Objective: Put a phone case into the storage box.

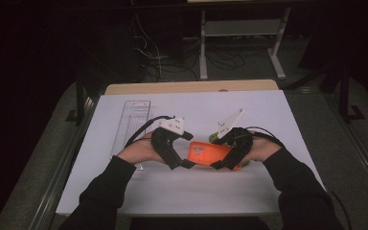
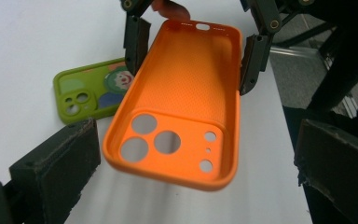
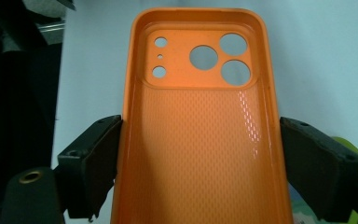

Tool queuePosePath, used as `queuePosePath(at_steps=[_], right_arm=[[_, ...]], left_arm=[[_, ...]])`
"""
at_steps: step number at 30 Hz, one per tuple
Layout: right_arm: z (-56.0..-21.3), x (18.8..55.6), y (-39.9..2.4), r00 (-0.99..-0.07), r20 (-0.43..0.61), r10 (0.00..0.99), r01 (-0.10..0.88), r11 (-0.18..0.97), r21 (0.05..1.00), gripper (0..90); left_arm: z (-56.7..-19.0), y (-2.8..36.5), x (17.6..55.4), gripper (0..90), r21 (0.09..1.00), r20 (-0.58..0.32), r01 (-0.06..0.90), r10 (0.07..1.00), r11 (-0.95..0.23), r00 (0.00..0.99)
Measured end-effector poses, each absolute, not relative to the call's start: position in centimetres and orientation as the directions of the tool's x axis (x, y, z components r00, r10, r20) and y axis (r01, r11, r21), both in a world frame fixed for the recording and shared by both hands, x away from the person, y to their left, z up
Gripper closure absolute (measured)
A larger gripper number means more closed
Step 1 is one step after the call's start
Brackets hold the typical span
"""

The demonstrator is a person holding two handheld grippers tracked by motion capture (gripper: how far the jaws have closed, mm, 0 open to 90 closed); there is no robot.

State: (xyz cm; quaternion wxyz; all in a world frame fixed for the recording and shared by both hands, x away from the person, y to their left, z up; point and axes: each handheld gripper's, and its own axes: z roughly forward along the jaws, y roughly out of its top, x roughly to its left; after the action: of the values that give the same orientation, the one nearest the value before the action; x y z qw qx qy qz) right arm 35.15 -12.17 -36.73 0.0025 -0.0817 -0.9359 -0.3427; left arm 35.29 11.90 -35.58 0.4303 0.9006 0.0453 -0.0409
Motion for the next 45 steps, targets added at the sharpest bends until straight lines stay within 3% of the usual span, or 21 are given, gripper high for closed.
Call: queuePosePath(at_steps=[11,20,40,42,45], right_arm=[[-37.0,34.5,-10.9,-0.994,0.070,0.087,0.112,0.773,0.625,15.3],[-36.9,34.0,-10.0,-0.997,0.057,0.052,0.076,0.774,0.628,15.3],[-36.5,33.7,-9.8,-0.998,0.043,0.045,0.062,0.767,0.639,15.2],[-36.4,33.7,-9.8,-0.998,0.042,0.046,0.062,0.768,0.638,15.2],[-36.4,33.7,-9.8,-0.998,0.045,0.043,0.062,0.767,0.639,15.2]], left_arm=[[-36.0,11.2,34.9,0.0,0.739,-0.112,0.072,-0.017,-0.670,0.994],[-36.8,10.6,34.6,0.0,0.709,-0.108,0.067,-0.014,-0.702,0.994],[-37.8,9.6,34.1,0.0,0.657,-0.086,0.023,-0.045,-0.753,0.995],[-37.7,9.7,34.1,6.1,0.657,-0.077,0.017,-0.045,-0.754,0.996],[-37.7,9.7,34.1,7.8,0.658,-0.080,0.018,-0.046,-0.752,0.996]])
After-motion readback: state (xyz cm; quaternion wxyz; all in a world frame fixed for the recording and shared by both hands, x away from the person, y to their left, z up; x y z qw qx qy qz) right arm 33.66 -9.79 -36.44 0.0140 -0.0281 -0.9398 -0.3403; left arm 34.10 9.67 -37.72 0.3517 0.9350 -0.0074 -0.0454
